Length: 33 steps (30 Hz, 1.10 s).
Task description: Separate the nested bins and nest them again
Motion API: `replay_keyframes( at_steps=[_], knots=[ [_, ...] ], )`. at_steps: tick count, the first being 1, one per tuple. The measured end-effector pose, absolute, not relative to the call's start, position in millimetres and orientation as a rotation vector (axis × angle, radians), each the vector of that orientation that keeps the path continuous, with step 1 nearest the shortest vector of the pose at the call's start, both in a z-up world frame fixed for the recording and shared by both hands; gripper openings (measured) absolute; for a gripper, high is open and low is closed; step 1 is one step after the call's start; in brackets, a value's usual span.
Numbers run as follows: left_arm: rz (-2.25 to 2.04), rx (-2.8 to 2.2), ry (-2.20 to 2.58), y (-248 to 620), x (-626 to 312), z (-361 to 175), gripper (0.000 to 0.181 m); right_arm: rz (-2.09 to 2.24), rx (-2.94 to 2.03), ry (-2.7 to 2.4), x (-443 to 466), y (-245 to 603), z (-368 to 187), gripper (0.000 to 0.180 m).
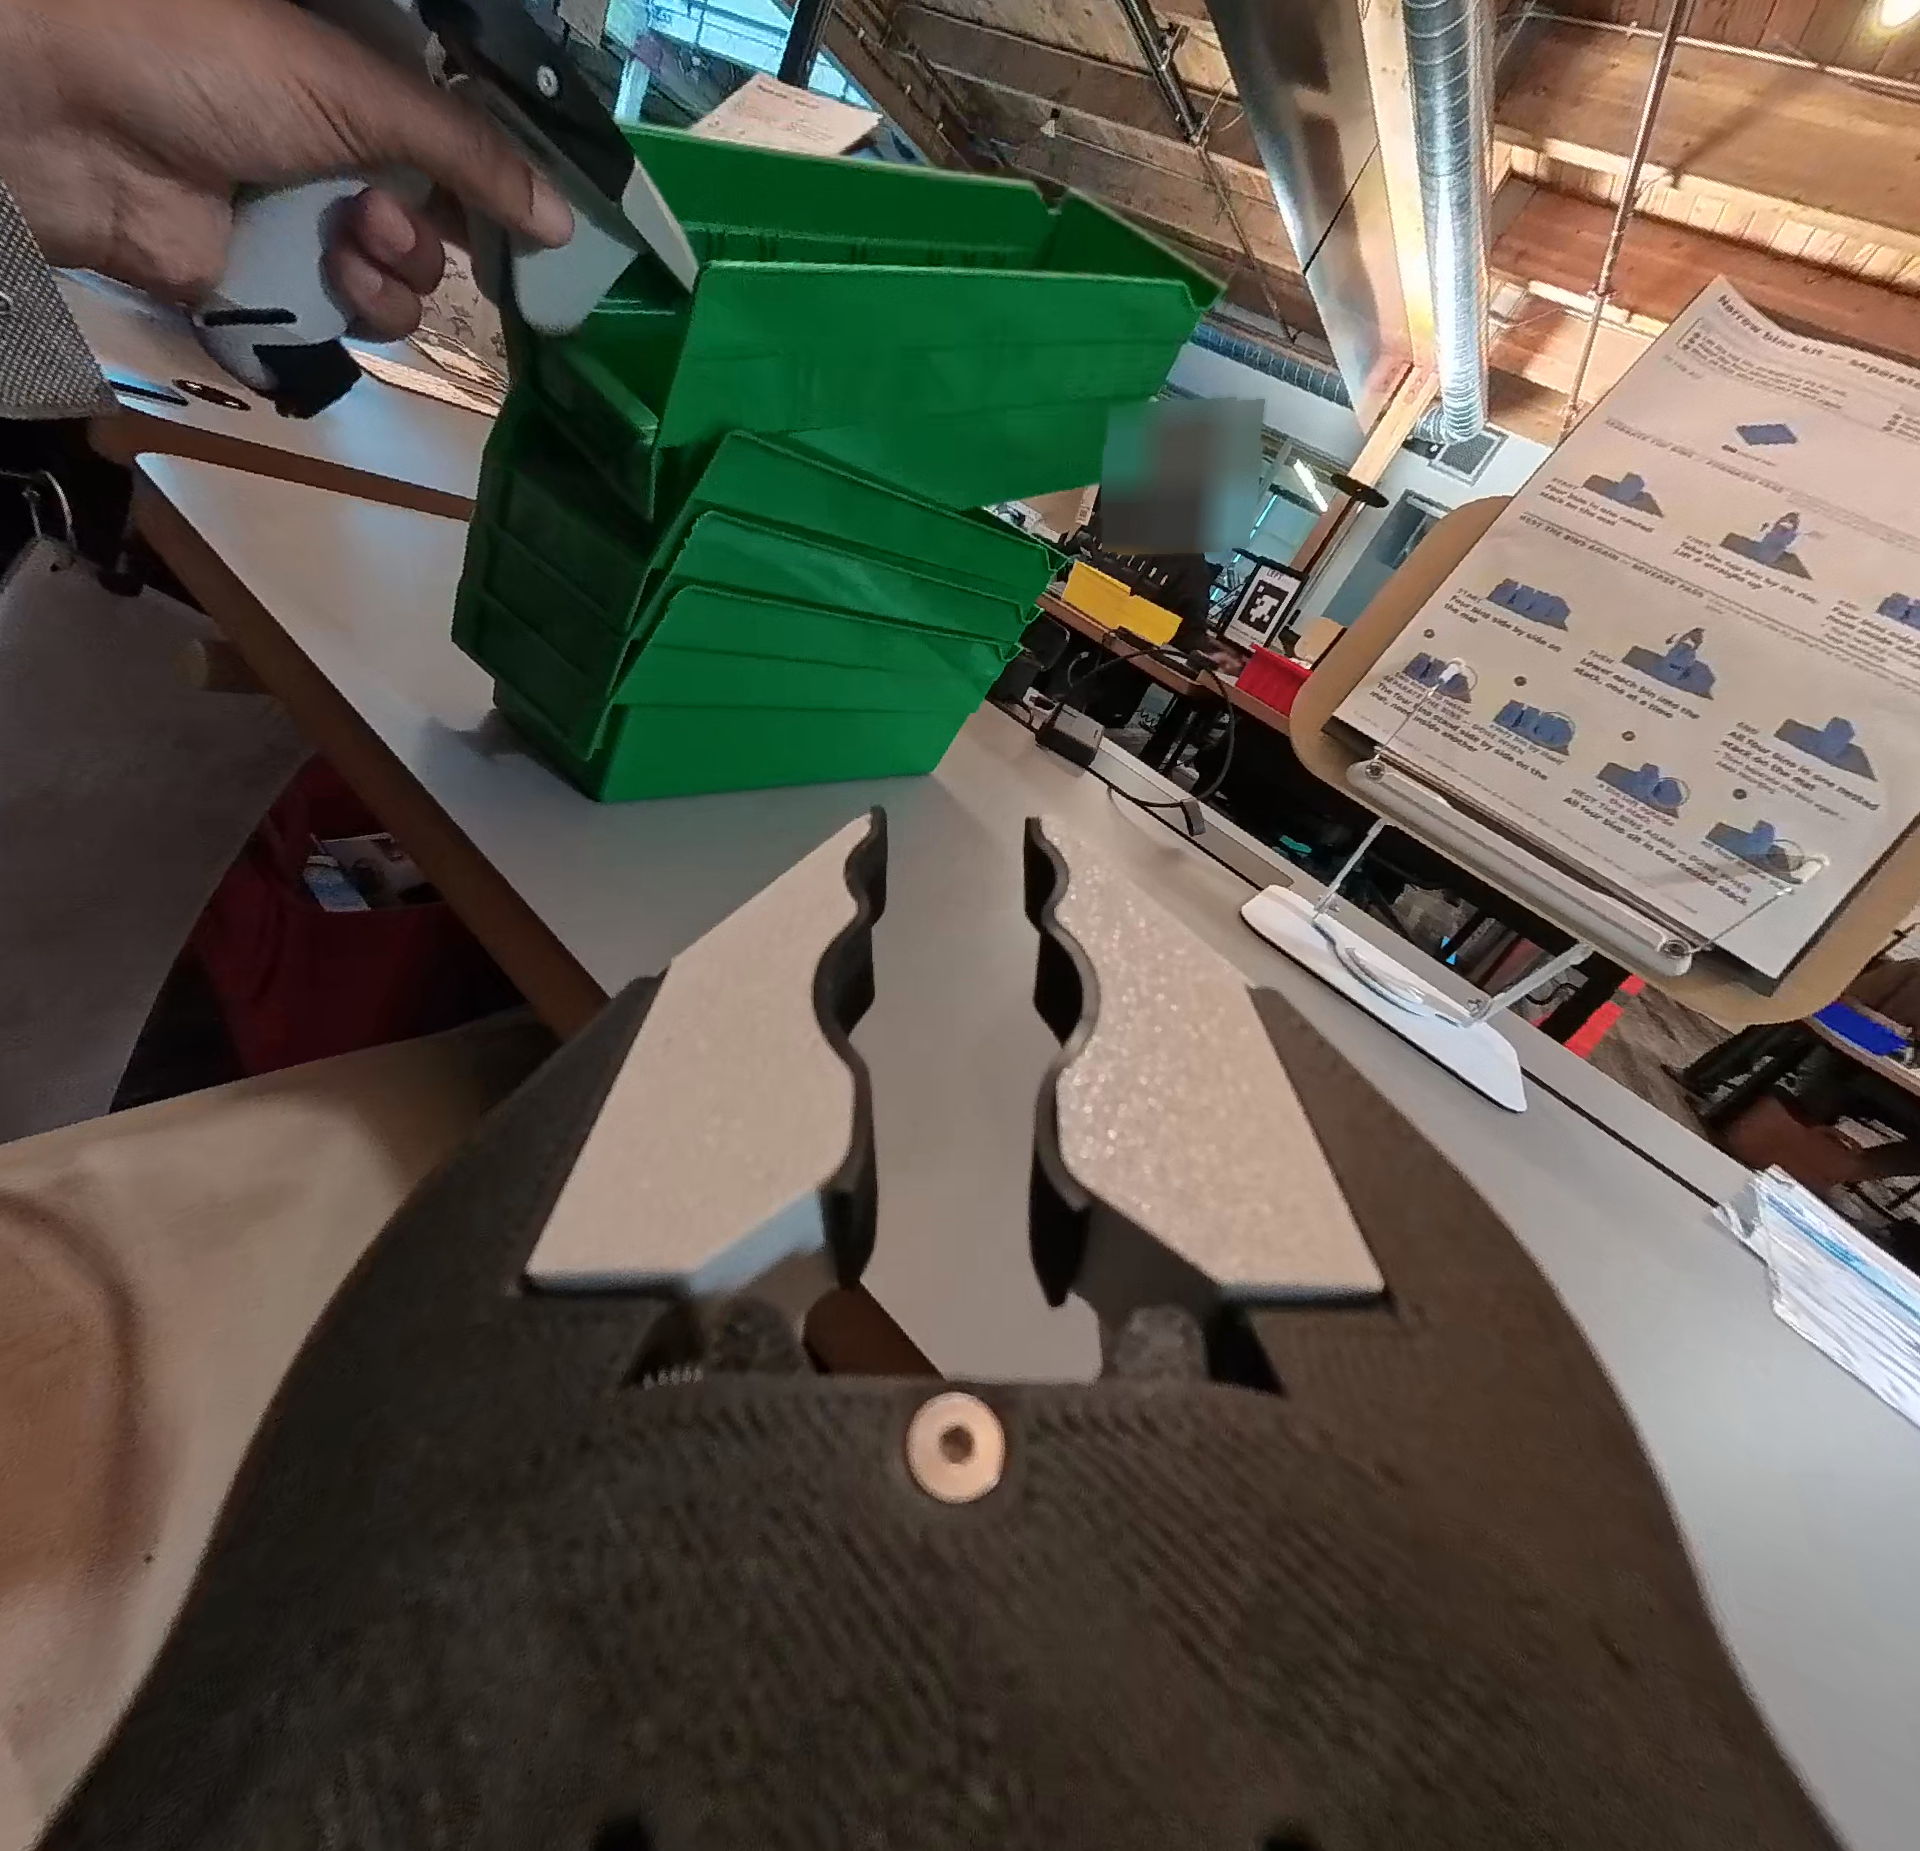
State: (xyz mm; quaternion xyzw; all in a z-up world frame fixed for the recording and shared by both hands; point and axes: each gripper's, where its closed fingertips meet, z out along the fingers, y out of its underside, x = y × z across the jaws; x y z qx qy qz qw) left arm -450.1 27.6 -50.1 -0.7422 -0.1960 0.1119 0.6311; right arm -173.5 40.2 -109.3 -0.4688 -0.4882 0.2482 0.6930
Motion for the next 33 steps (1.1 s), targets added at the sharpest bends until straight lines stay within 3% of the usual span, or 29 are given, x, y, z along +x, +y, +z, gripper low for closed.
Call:
replay_keyframes(
  at_steps=[16,19,33],
  knots=[
    [0.195,-1.671,-0.481,23,-451,-46,0.009,0.549,-1.041,-1.091,-173,39,-109,0.024],
    [0.236,-1.656,-0.493,21,-455,-44,0.000,0.548,-1.040,-1.095,-173,38,-109,0.024],
    [0.236,-1.442,-0.479,20,-451,-34,0.000,0.548,-1.048,-1.092,-172,42,-110,0.024]
  ],
)
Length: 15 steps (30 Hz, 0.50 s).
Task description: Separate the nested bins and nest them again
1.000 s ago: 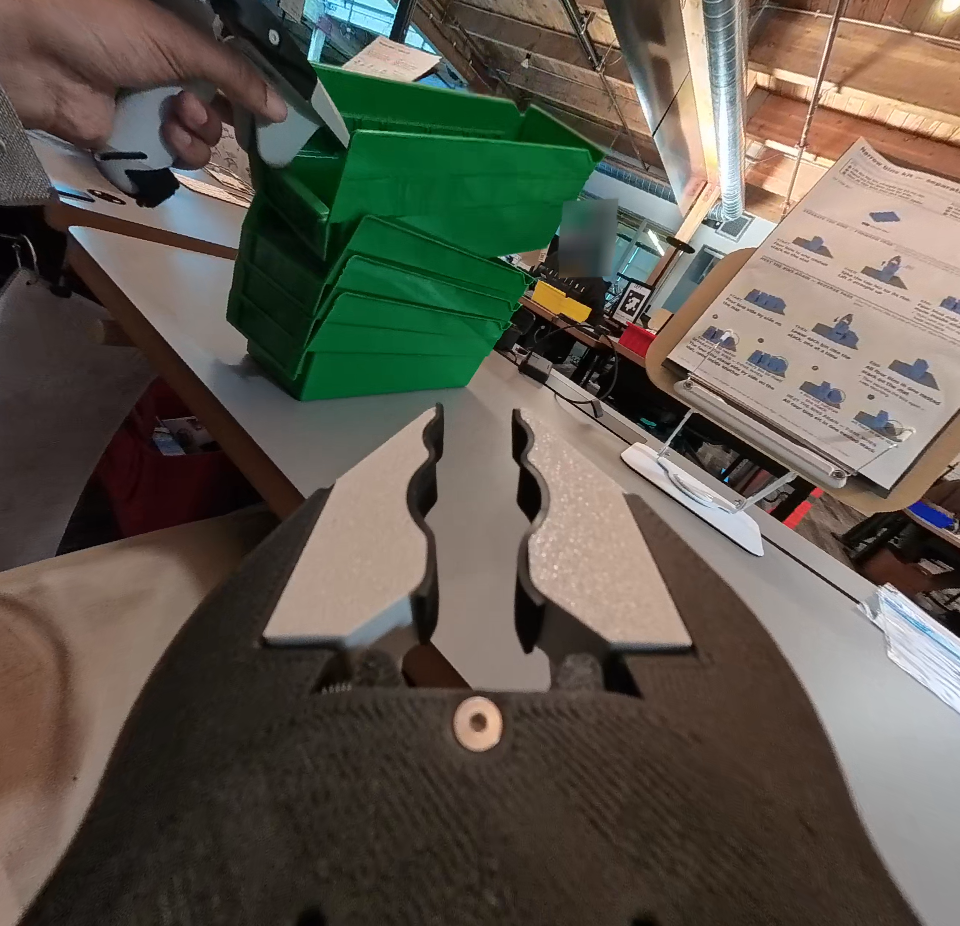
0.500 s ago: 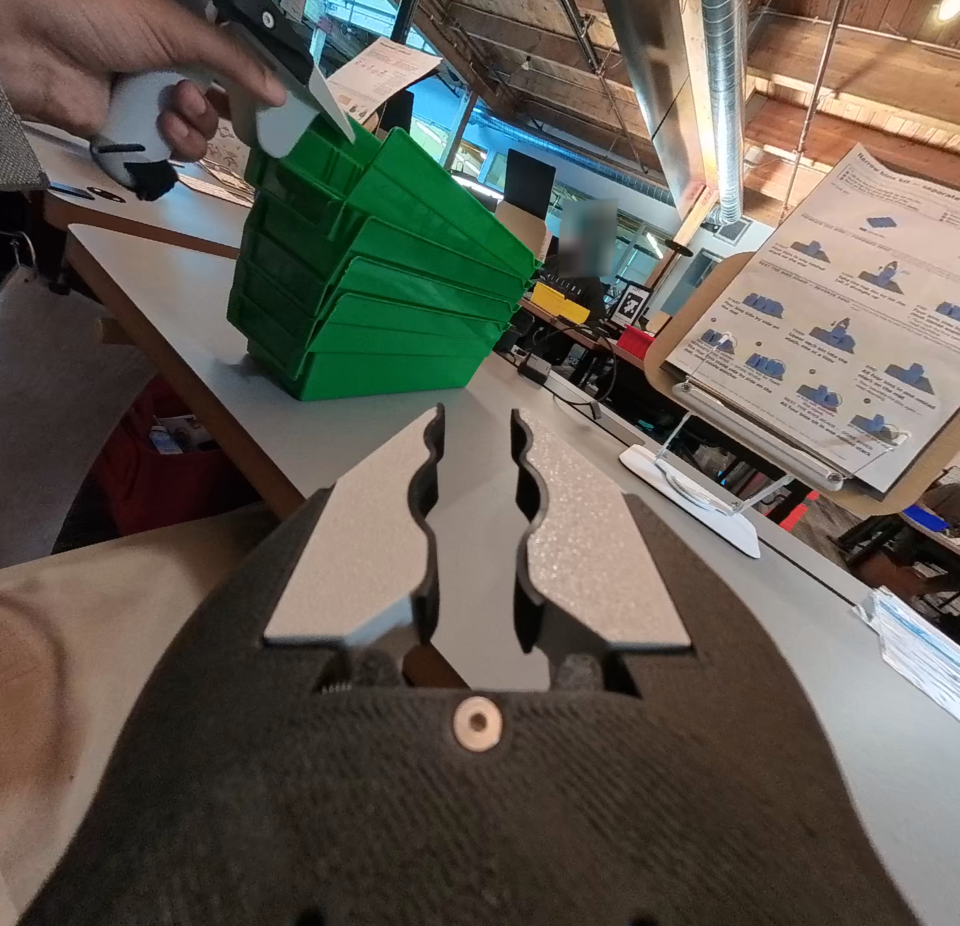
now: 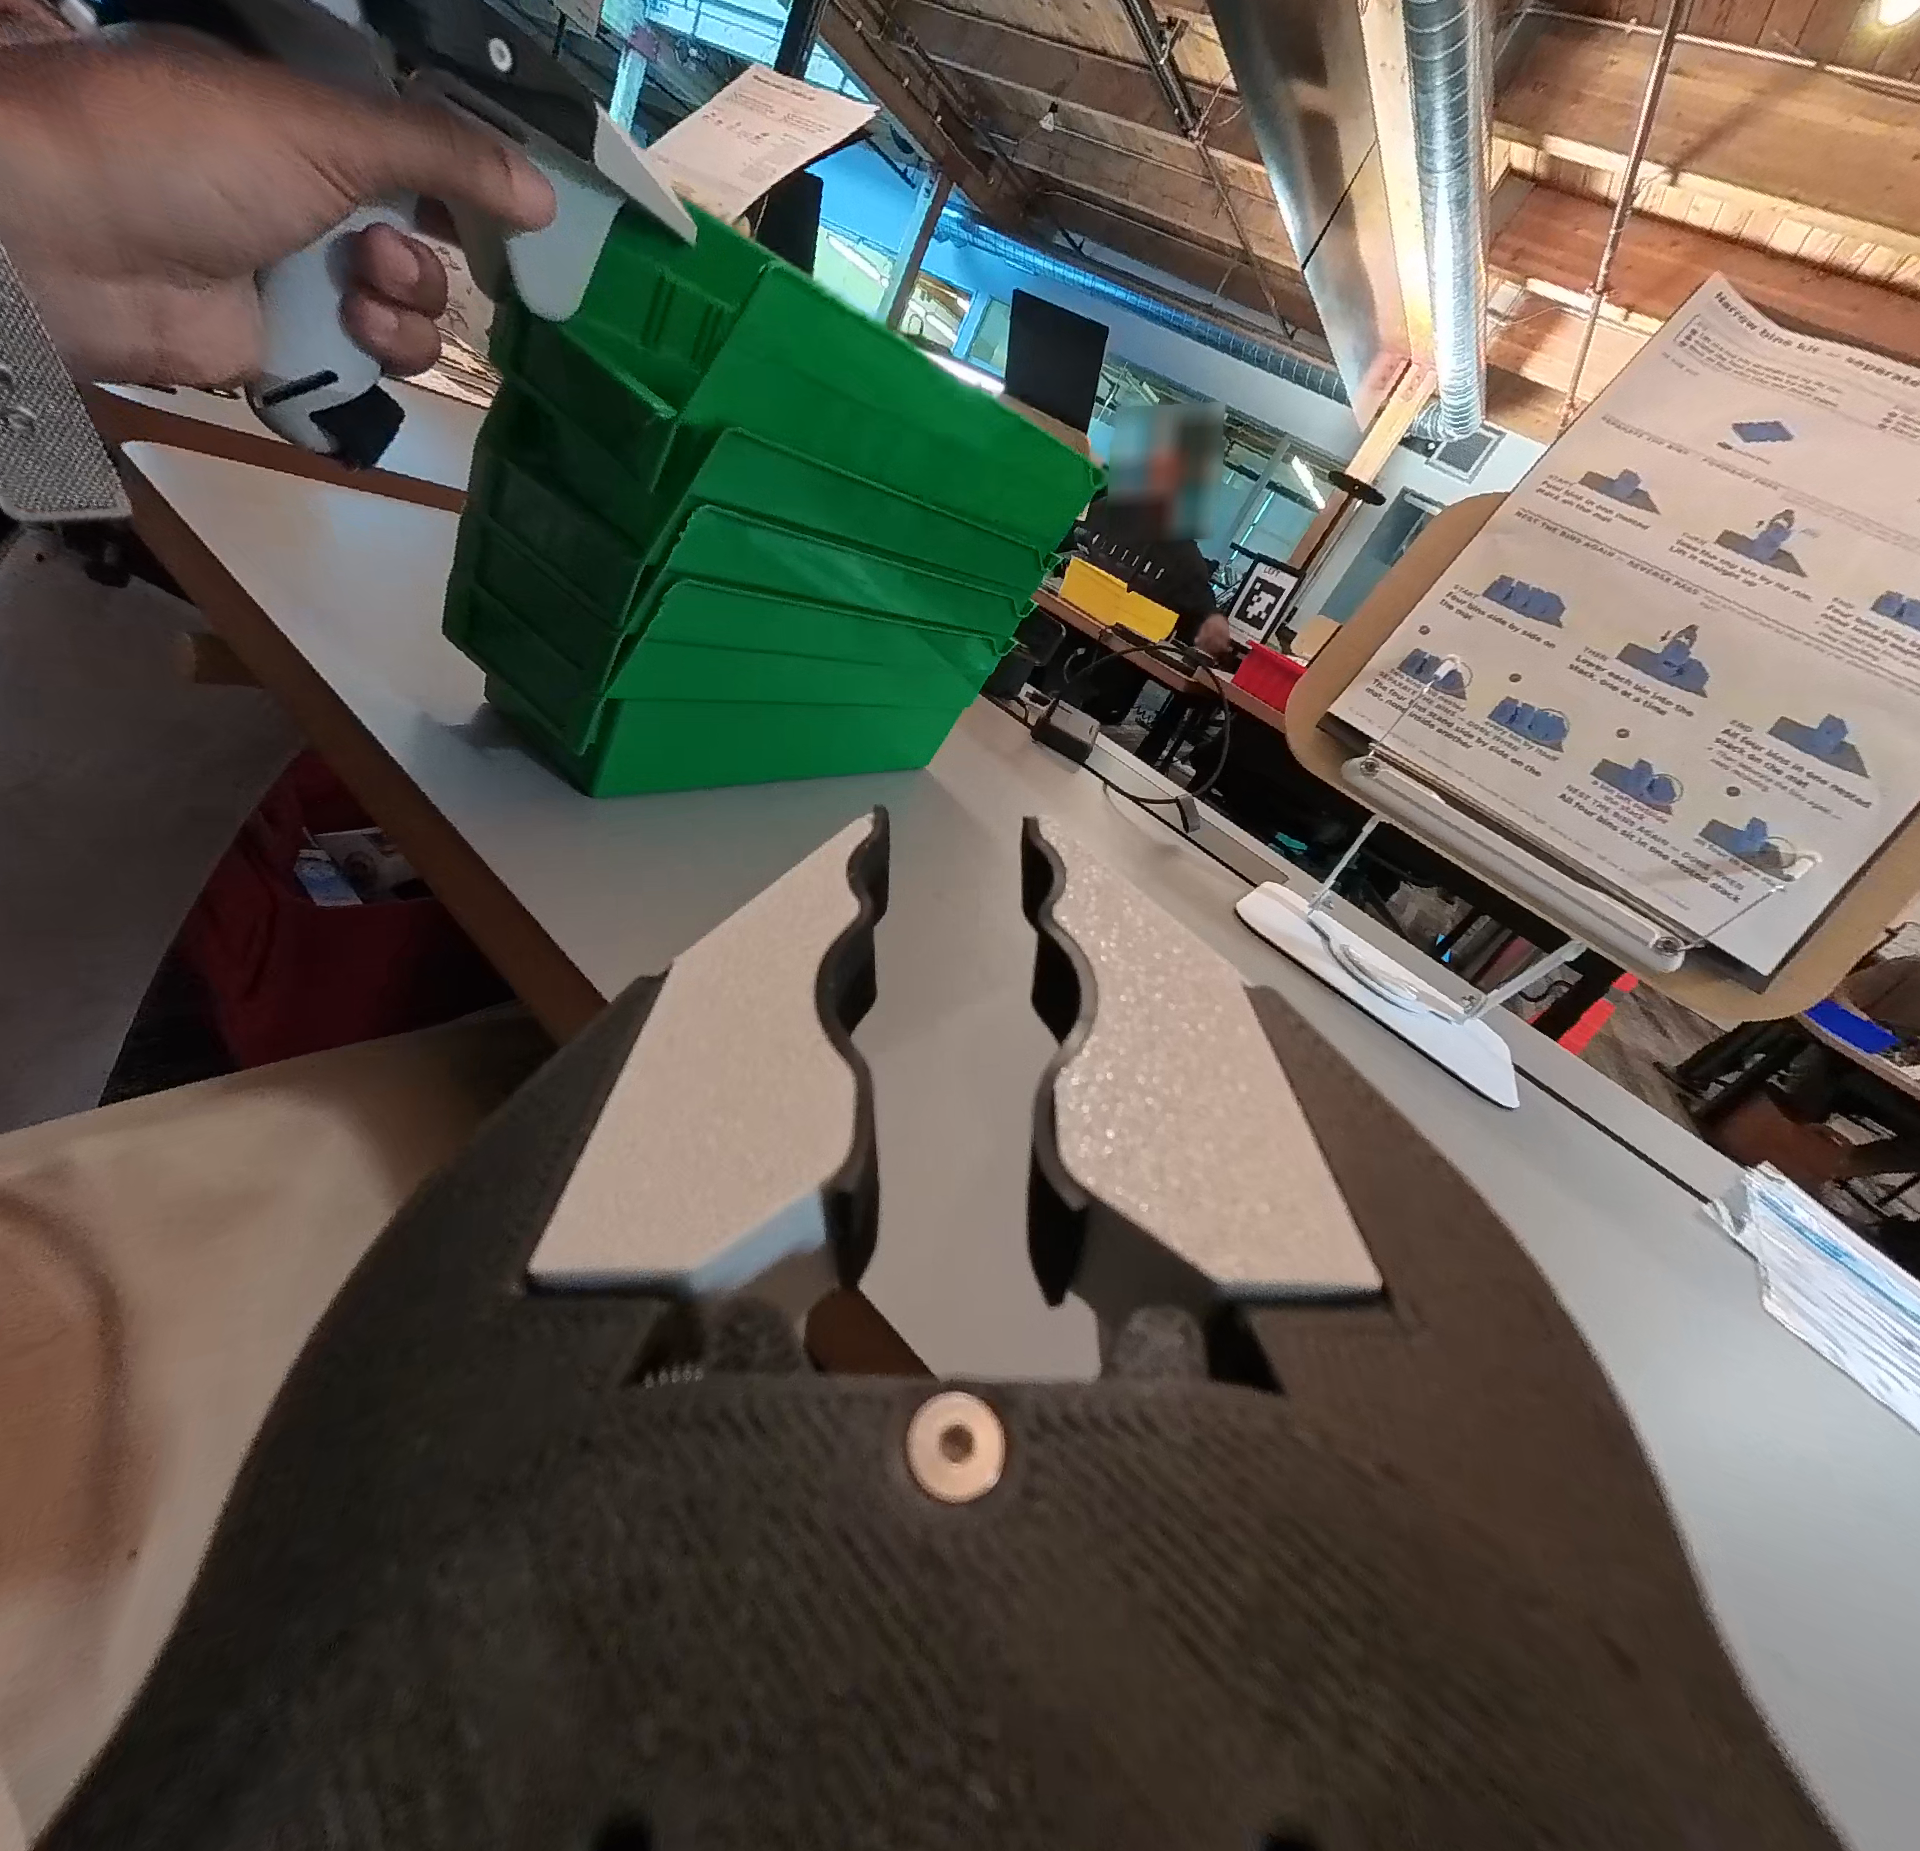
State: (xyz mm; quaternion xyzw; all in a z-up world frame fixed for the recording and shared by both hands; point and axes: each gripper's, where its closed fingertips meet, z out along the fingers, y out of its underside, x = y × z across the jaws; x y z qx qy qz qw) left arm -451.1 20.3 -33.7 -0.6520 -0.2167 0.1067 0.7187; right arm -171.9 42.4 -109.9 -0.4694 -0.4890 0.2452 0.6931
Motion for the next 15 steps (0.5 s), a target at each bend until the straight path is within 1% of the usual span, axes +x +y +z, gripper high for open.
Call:
replay_keyframes(
  at_steps=[3,15],
  knots=[
    [0.193,-1.429,-0.541,20,-455,-40,0.000,0.548,-1.049,-1.092,-172,42,-110,0.024],
    [0.257,-1.442,-0.499,22,-455,-50,0.000,0.541,-1.042,-1.103,-172,41,-111,0.024]
  ],
)
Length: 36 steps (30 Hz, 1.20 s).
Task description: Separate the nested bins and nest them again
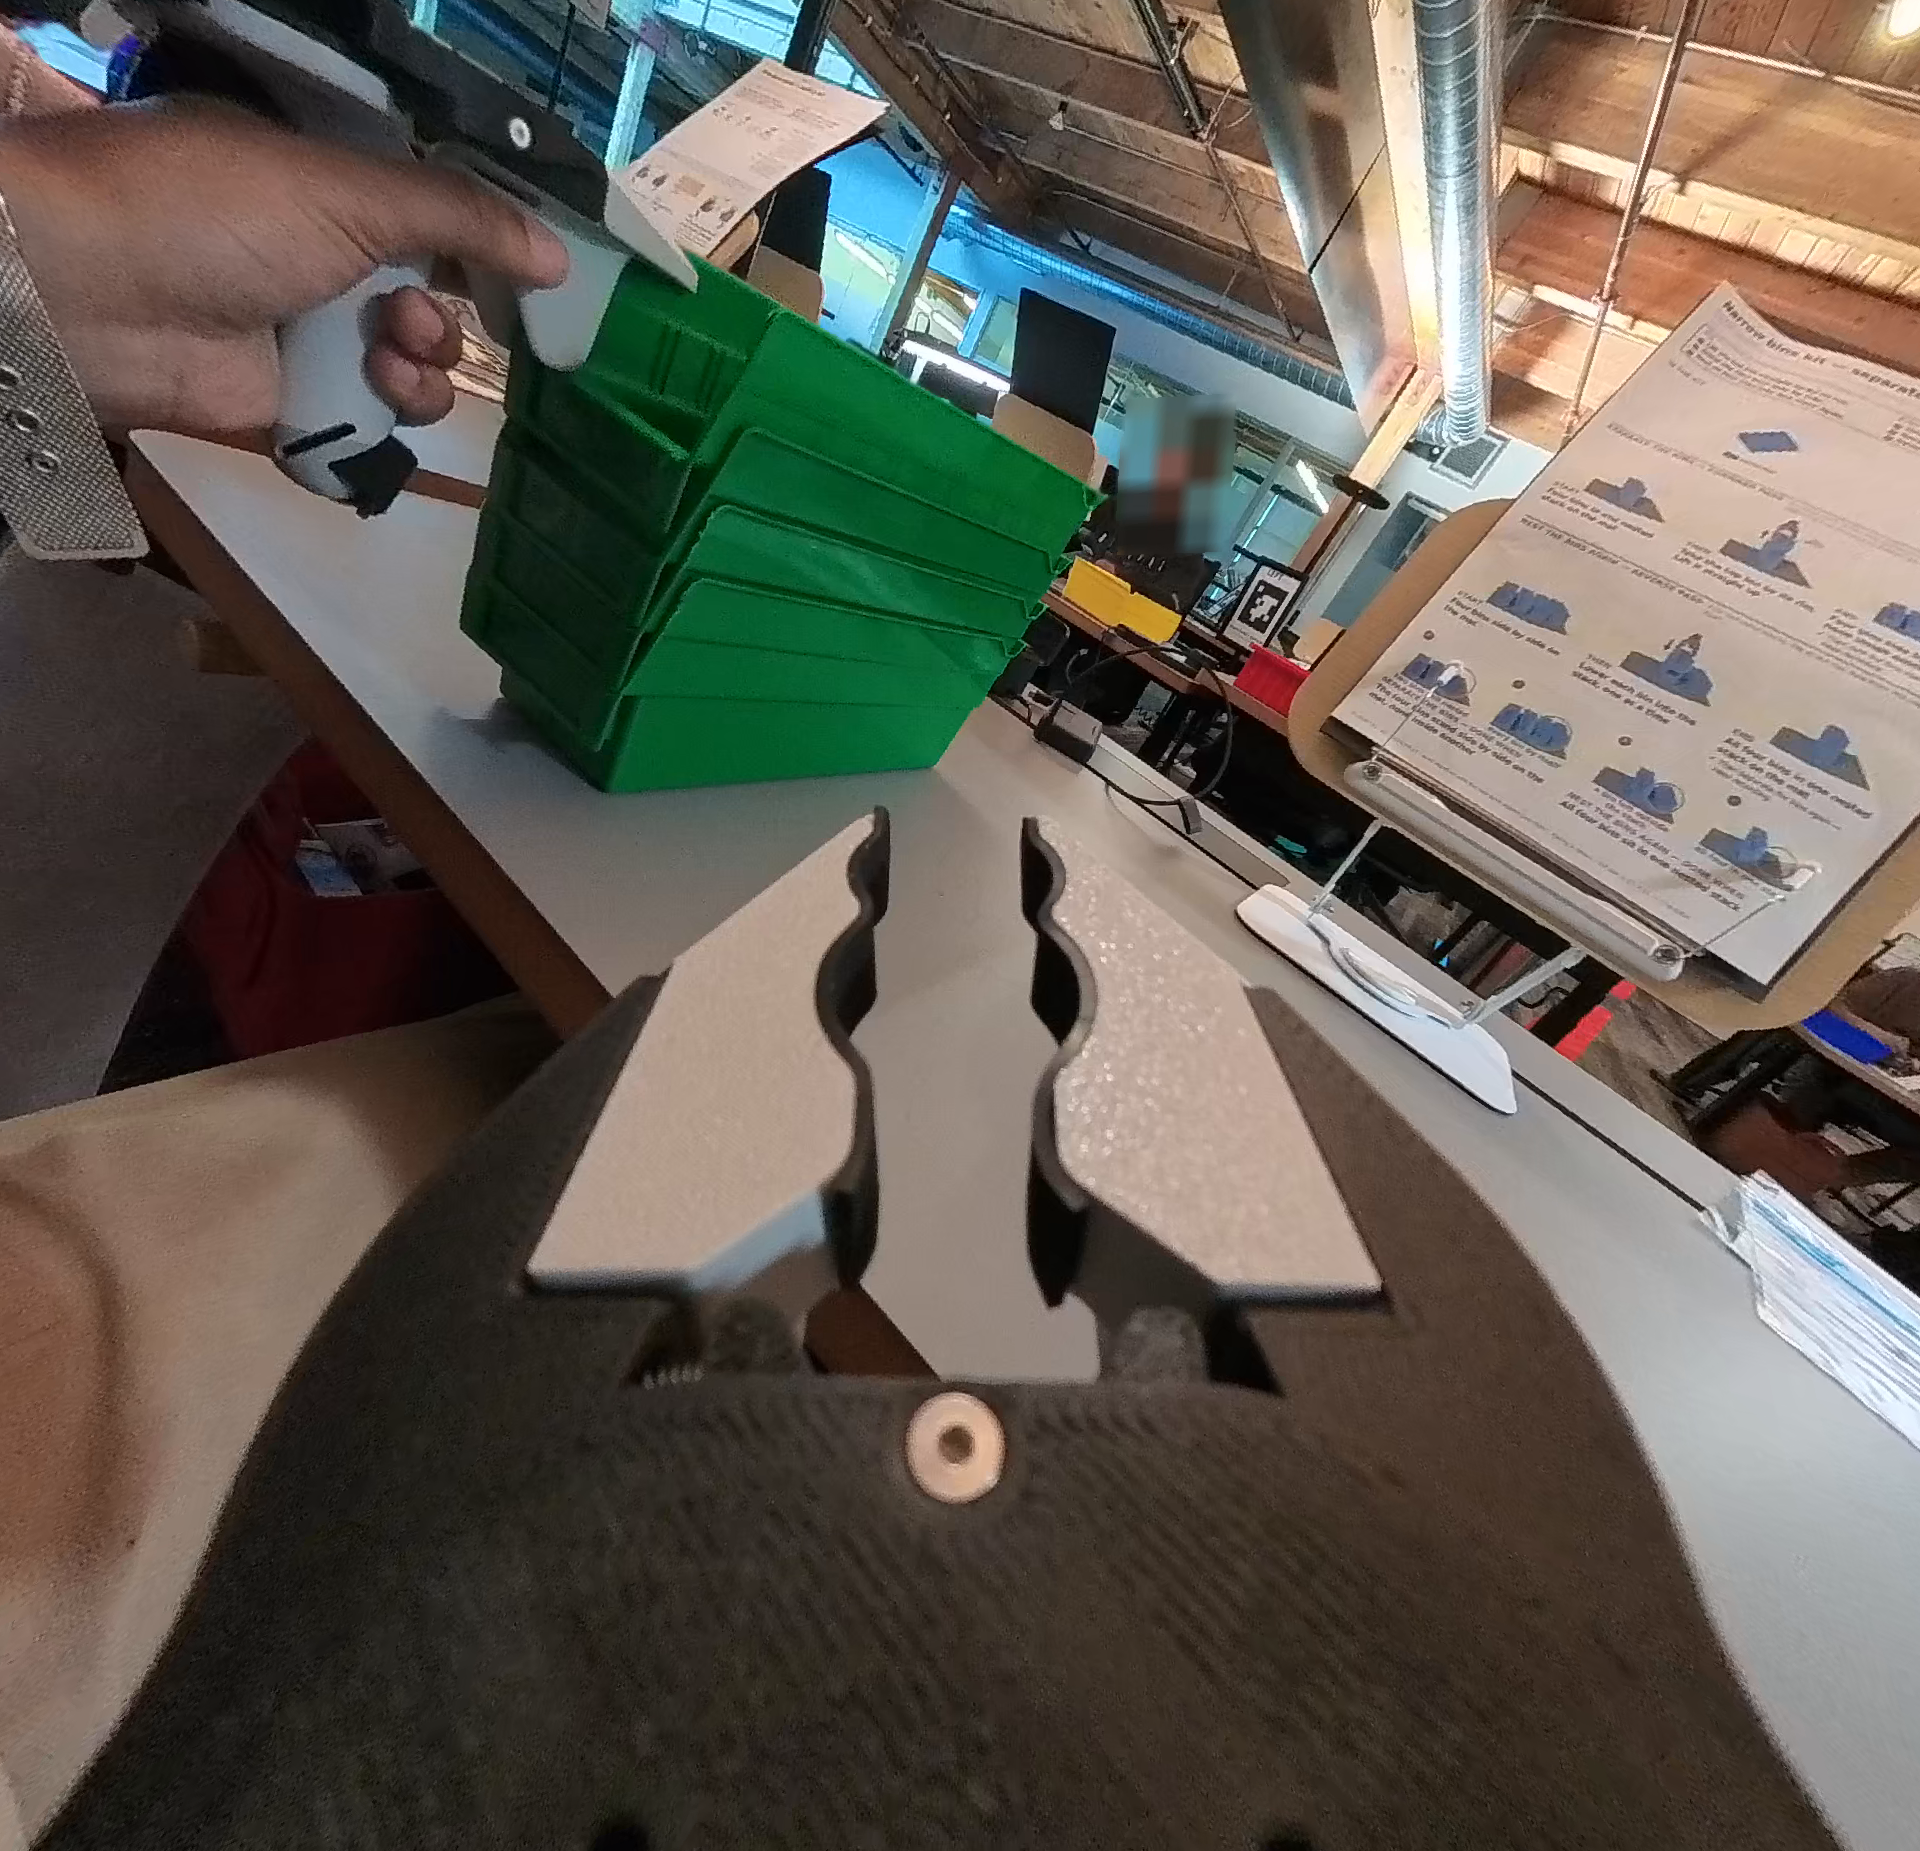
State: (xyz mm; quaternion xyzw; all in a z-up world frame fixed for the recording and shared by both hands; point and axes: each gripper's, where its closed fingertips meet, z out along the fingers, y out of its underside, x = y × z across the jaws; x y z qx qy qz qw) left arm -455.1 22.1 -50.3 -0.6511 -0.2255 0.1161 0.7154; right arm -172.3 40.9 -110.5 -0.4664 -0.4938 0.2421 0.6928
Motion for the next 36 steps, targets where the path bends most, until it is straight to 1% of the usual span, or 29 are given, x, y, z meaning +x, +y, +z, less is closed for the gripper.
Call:
replay_keyframes(
  at_steps=[18,27,30,32,34,36],
  knots=[
    [0.265,-1.440,-0.491,22,-455,-55,0.000,0.550,-1.063,-1.102,-173,44,-113,0.024],
    [0.274,-1.445,-0.486,22,-455,-56,0.001,0.594,-1.150,-1.090,-173,52,-120,0.026],
    [0.274,-1.445,-0.478,22,-454,-56,0.005,0.632,-1.249,-1.123,-176,56,-136,0.032],
    [0.280,-1.442,-0.485,21,-454,-56,0.013,0.665,-1.396,-1.192,-181,59,-163,0.045],
    [0.269,-1.442,-0.480,22,-451,-54,0.020,0.663,-1.562,-1.247,-181,63,-192,0.047],
    [0.267,-1.447,-0.475,22,-449,-52,0.026,0.680,-1.627,-1.247,-181,66,-198,0.048]
  ],
)
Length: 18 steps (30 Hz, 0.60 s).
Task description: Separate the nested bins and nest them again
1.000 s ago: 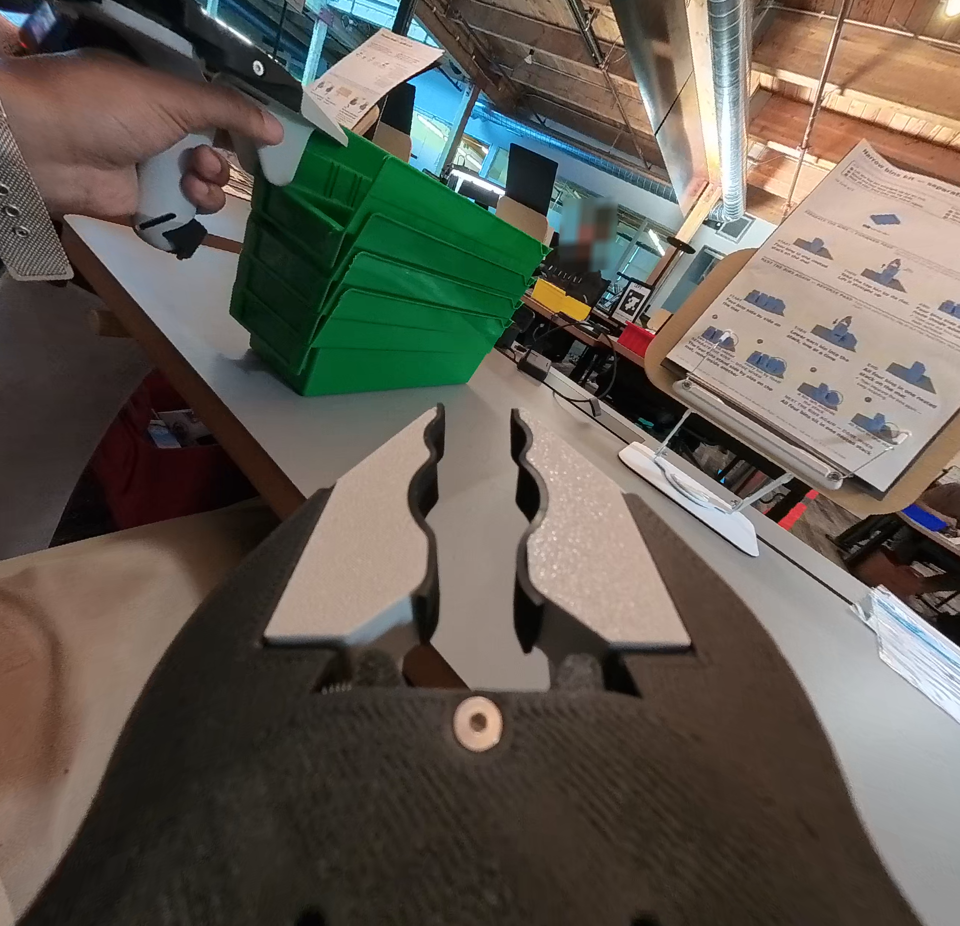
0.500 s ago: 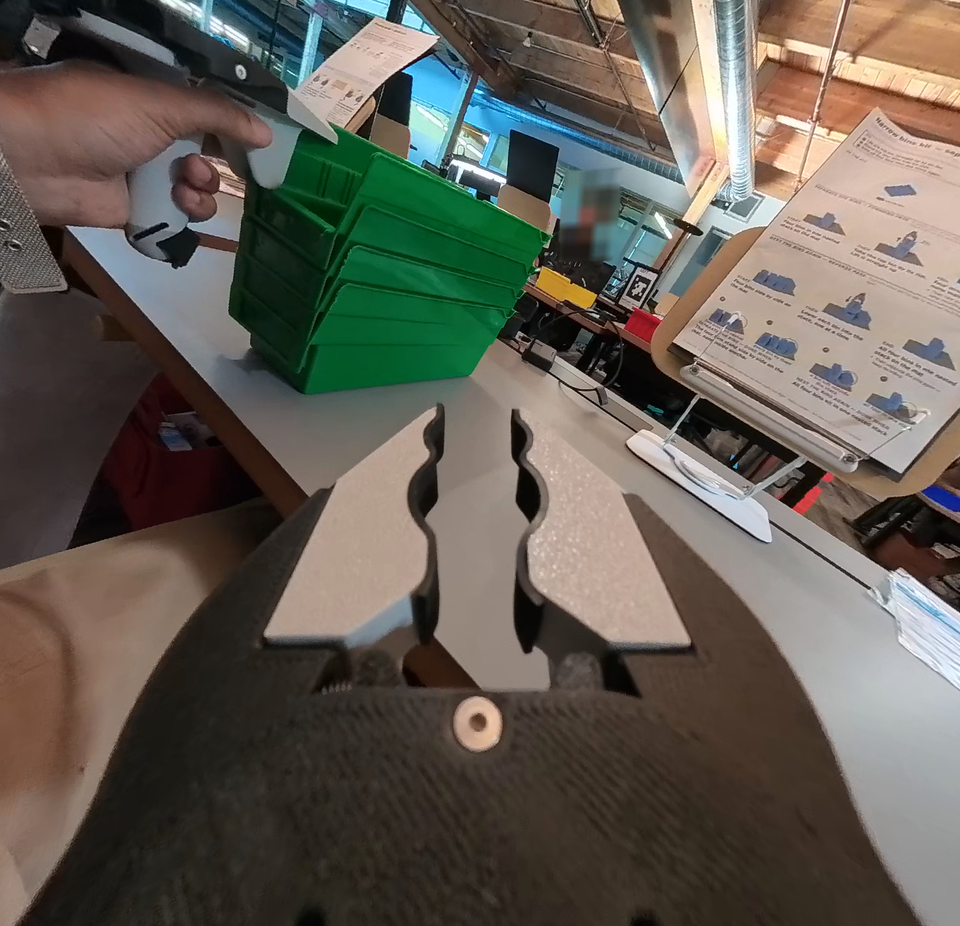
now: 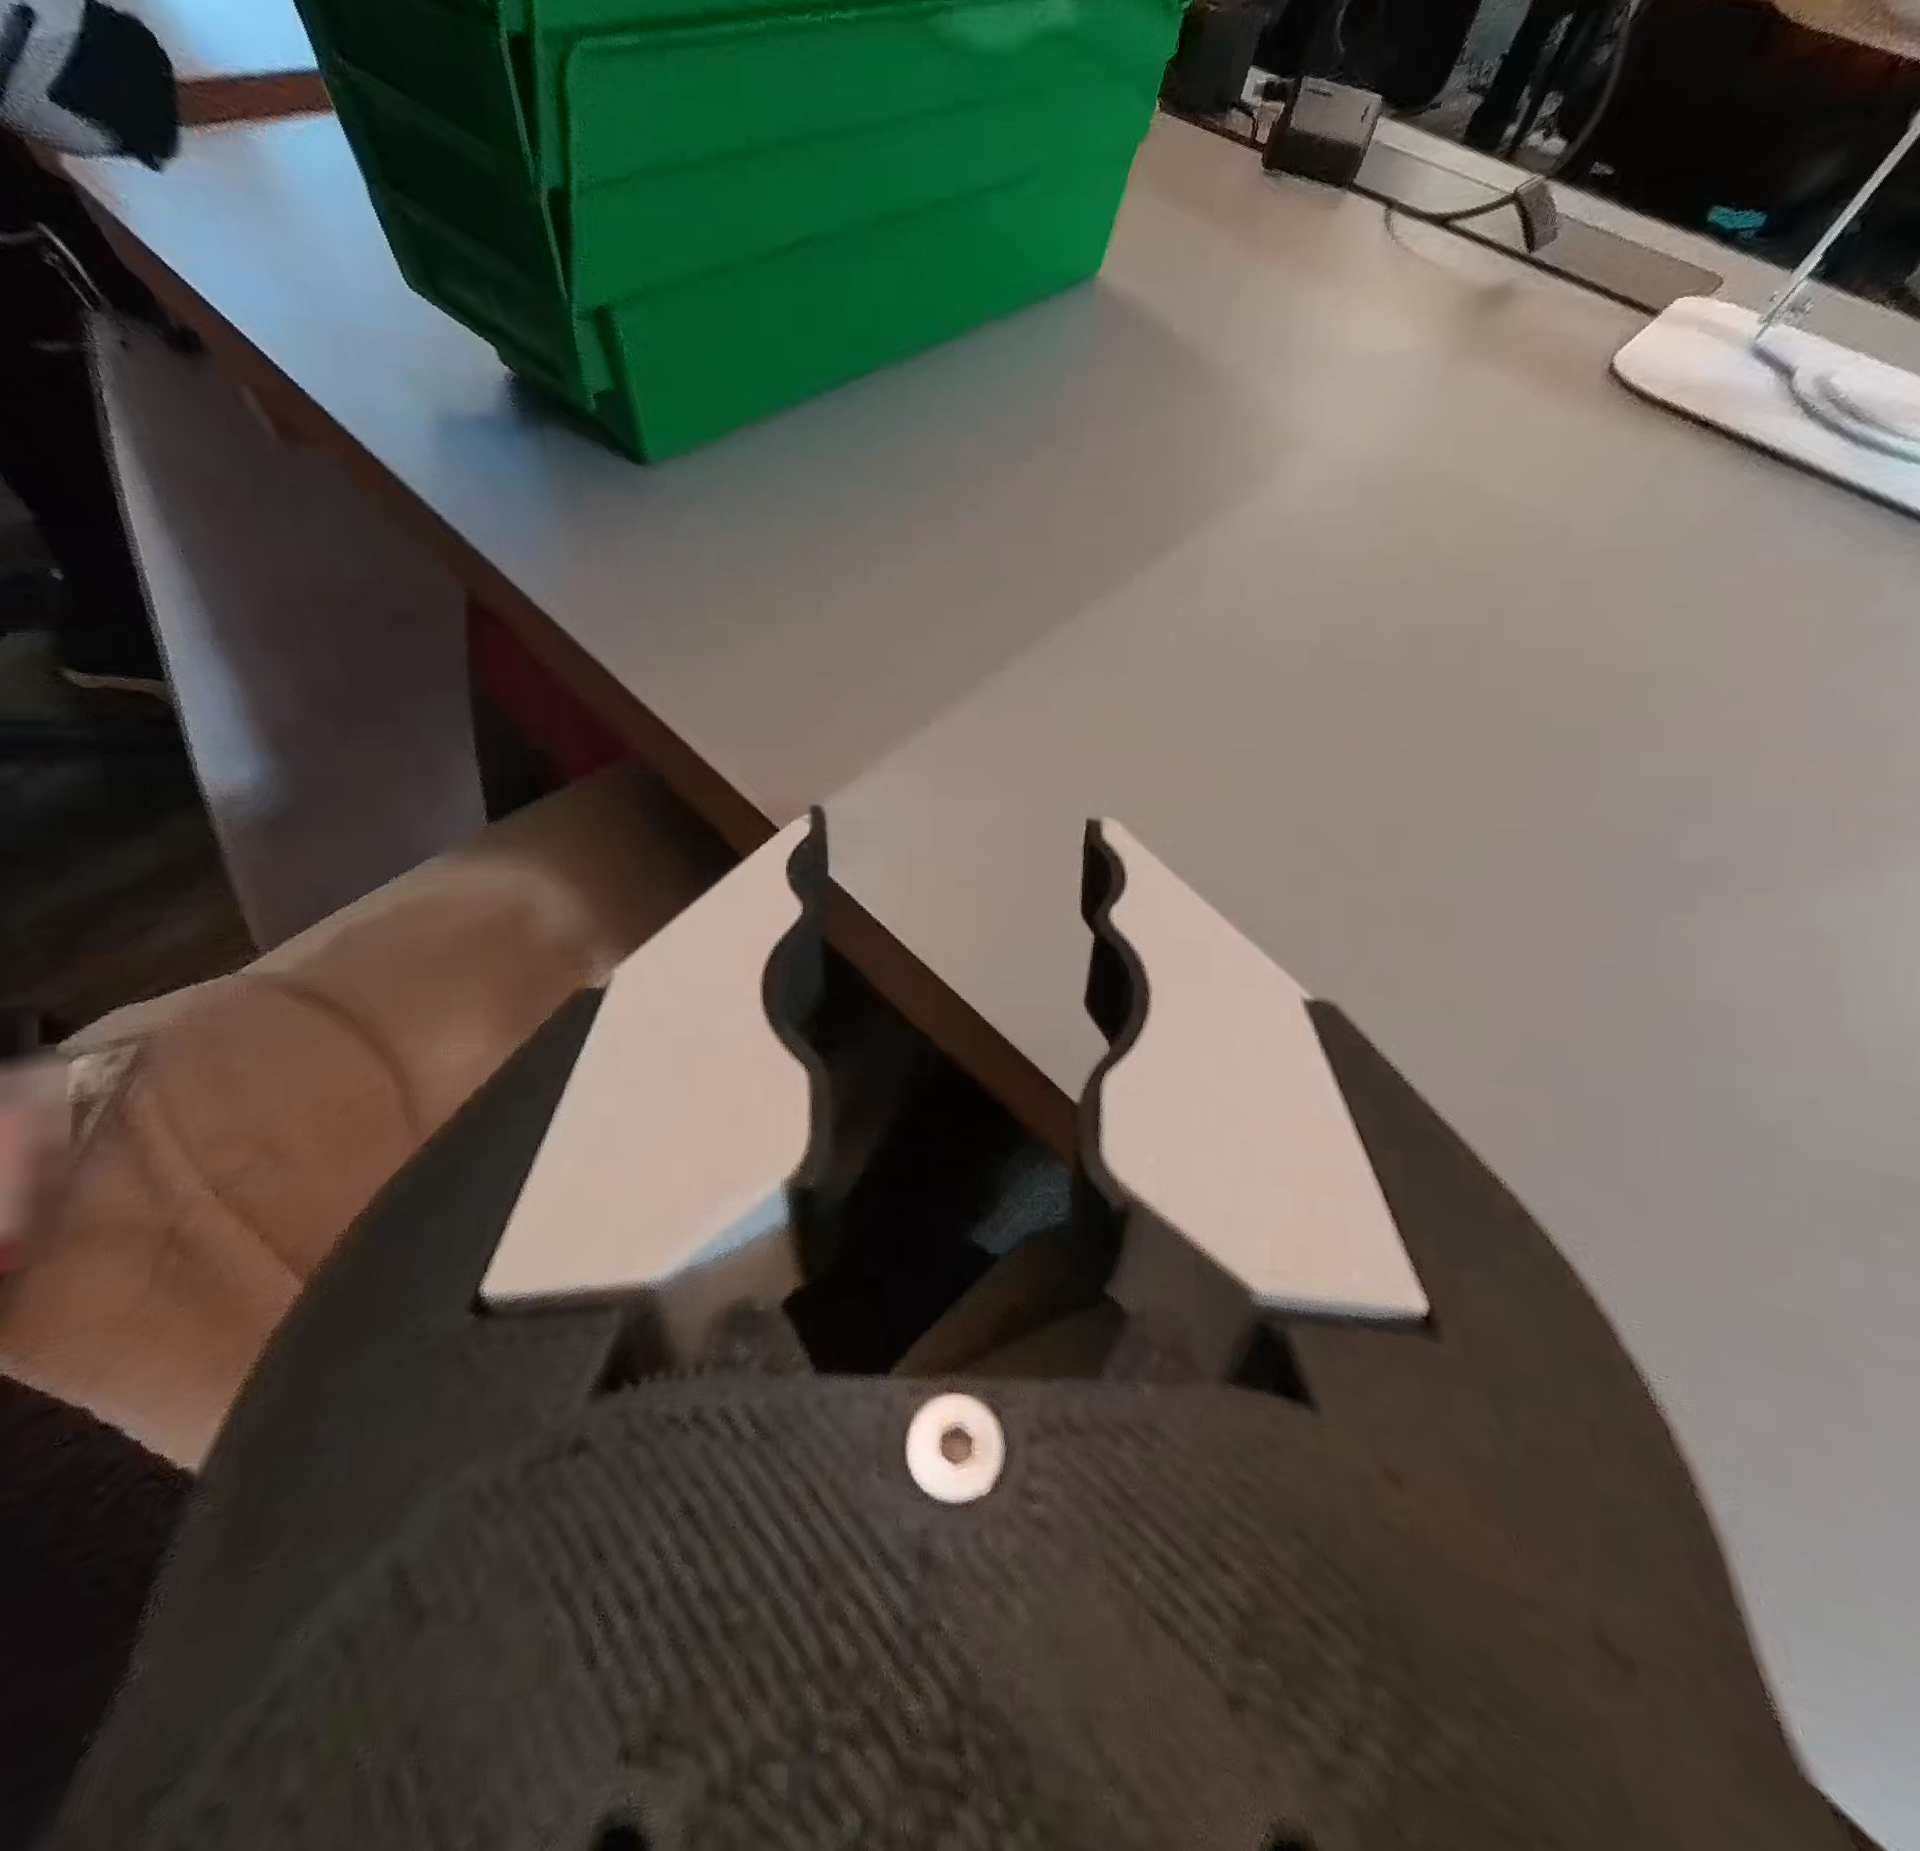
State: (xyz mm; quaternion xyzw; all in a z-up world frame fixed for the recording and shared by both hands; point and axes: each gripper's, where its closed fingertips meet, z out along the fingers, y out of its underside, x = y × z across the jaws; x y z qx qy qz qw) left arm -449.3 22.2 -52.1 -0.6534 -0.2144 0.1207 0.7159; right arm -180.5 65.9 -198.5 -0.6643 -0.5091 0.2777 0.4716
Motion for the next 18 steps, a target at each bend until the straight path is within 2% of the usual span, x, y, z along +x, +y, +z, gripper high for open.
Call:
replay_keyframes(
  at_steps=[12,18],
  knots=[
    [0.290,-1.481,-0.467,23.6,-452.3,-56.0,0.013,0.735,-1.644,-1.212,-178.9,67.6,-195.8,0.047],
    [0.303,-1.505,-0.460,22.7,-456.1,-57.0,0.000,0.734,-1.643,-1.214,-178.9,67.2,-196.1,0.047]
  ],
)
